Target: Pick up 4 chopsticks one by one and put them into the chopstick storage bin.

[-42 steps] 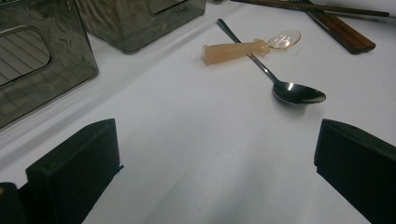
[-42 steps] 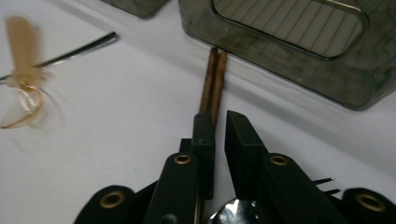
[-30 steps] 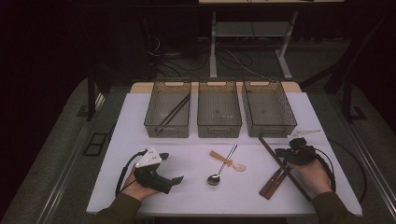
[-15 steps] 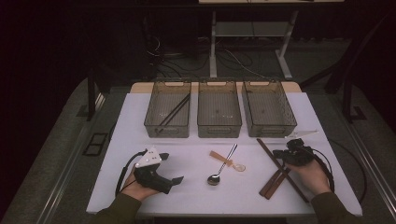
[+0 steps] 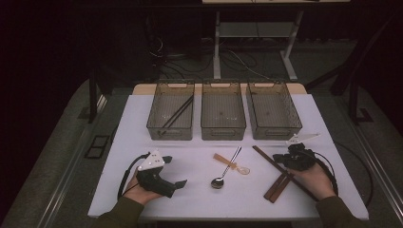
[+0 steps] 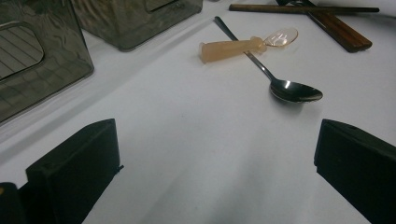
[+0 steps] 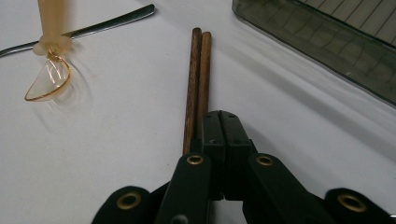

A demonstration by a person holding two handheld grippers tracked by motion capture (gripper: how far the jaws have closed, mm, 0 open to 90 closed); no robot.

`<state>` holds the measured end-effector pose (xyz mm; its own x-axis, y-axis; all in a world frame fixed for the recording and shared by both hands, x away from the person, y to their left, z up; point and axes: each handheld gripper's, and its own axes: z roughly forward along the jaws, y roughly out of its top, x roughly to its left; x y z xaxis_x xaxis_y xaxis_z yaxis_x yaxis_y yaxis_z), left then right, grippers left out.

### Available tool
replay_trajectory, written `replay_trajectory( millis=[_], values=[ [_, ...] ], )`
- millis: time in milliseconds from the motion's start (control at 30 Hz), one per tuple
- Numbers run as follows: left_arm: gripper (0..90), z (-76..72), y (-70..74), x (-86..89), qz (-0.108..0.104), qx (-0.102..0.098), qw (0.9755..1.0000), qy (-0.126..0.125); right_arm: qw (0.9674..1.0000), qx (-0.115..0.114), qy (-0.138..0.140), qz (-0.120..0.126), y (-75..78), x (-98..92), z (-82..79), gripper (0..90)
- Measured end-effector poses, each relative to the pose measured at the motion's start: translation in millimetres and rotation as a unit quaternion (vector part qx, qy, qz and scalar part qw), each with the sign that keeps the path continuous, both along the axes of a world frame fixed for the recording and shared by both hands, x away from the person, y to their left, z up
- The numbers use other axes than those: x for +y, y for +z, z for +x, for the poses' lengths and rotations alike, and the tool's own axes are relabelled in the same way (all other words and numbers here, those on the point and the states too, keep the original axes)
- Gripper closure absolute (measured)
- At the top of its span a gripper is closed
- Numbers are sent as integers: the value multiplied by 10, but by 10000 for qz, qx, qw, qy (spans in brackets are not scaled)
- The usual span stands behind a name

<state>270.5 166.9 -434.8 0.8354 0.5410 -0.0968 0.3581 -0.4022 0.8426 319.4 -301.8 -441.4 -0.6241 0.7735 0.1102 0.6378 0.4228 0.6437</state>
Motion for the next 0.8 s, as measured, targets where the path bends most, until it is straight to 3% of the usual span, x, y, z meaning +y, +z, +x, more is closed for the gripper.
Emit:
replay_trajectory(
  millis=[167, 267, 500, 800],
  values=[
    [0, -1, -1, 0, -22, -8, 10000, -1, 9998, -81, -16, 202, 80, -82, -58, 853],
    [0, 0, -2, 1, -16, -6, 10000, -7, 9997, -79, 78, 196, 109, -104, -140, 843],
    [0, 2, 2, 6, 38, -8, 10000, -33, 9997, -92, 229, 55, 125, -137, -303, 828],
    [0, 2, -1, 5, 21, -8, 10000, -28, 9997, -70, 220, -113, 84, -125, -278, 828]
  ],
)
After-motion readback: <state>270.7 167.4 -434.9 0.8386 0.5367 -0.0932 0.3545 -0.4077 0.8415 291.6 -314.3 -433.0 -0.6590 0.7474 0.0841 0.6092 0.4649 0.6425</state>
